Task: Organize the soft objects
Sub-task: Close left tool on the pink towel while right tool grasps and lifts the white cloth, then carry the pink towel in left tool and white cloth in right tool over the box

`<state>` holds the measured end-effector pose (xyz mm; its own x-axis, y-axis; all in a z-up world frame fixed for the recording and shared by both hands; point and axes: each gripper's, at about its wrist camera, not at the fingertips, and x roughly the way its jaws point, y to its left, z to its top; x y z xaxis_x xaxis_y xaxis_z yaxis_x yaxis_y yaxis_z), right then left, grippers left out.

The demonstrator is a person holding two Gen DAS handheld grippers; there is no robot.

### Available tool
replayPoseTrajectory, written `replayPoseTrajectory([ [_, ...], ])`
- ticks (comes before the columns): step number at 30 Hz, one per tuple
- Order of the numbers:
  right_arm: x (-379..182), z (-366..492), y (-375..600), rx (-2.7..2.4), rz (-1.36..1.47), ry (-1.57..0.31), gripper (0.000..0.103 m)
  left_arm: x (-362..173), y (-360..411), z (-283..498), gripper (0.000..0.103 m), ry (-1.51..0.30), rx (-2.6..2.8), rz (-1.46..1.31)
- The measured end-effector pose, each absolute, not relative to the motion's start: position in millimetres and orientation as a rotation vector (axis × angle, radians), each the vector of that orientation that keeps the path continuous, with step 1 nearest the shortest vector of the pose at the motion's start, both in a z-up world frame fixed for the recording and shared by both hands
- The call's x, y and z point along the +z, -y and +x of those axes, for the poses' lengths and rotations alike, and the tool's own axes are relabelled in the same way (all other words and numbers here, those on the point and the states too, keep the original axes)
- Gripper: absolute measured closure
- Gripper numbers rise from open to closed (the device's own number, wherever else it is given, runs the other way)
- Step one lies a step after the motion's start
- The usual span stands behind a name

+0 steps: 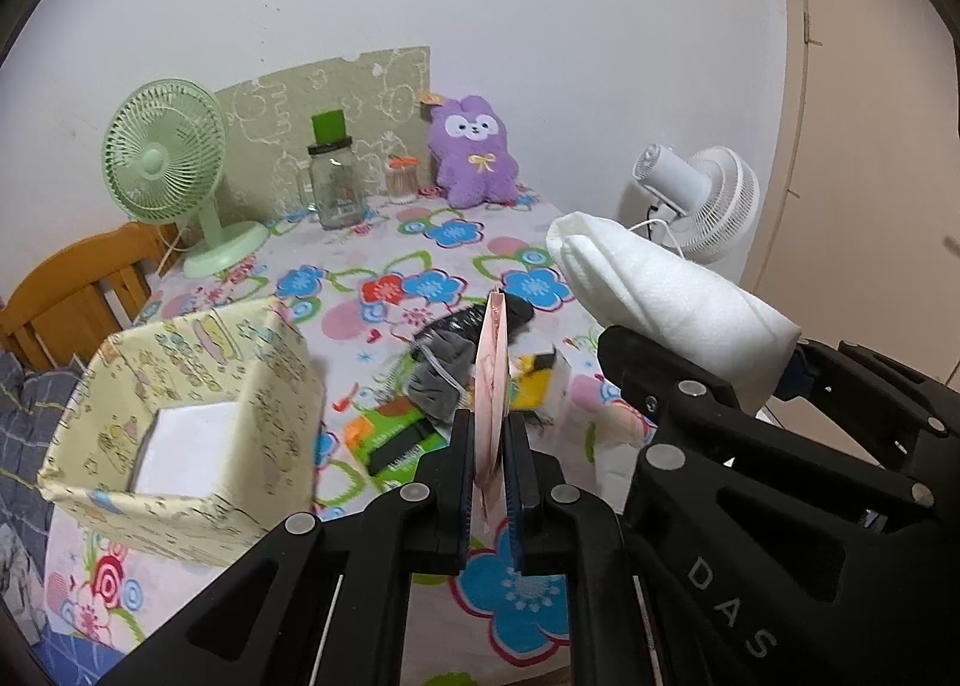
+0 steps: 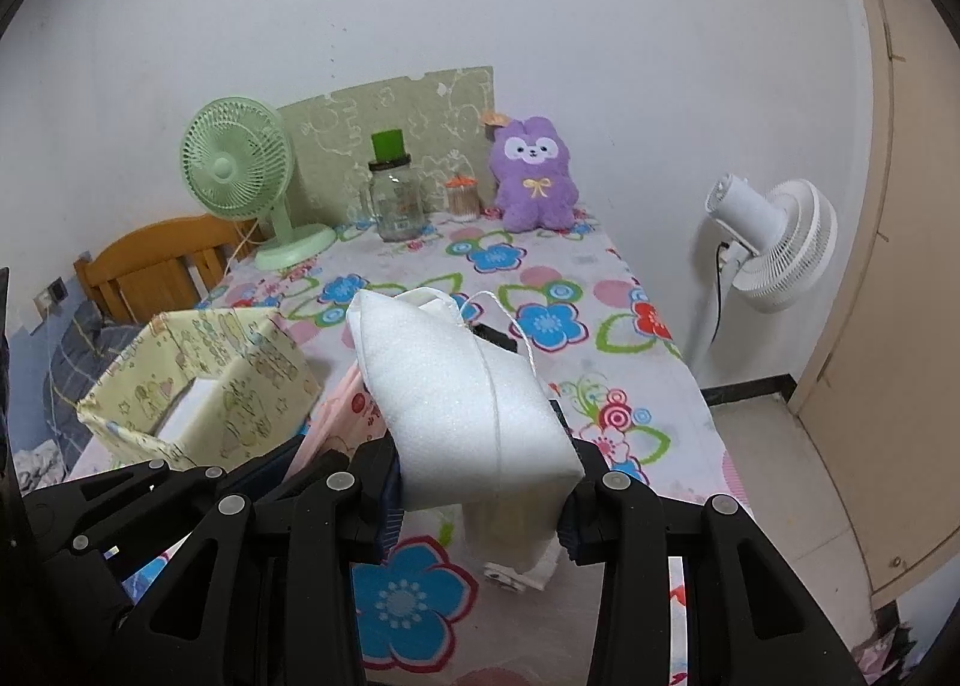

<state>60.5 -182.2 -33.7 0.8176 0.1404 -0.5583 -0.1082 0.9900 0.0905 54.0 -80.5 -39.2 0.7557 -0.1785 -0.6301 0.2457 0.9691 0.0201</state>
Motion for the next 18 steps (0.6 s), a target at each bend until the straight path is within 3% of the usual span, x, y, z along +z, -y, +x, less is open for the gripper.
replayPoseTrajectory([
  [18, -1.7, 80.4, 134.8, 0.204, 0.035, -0.593, 0.060, -9.3, 35.0, 69.8, 0.097, -0.641, -0.178, 0.089],
])
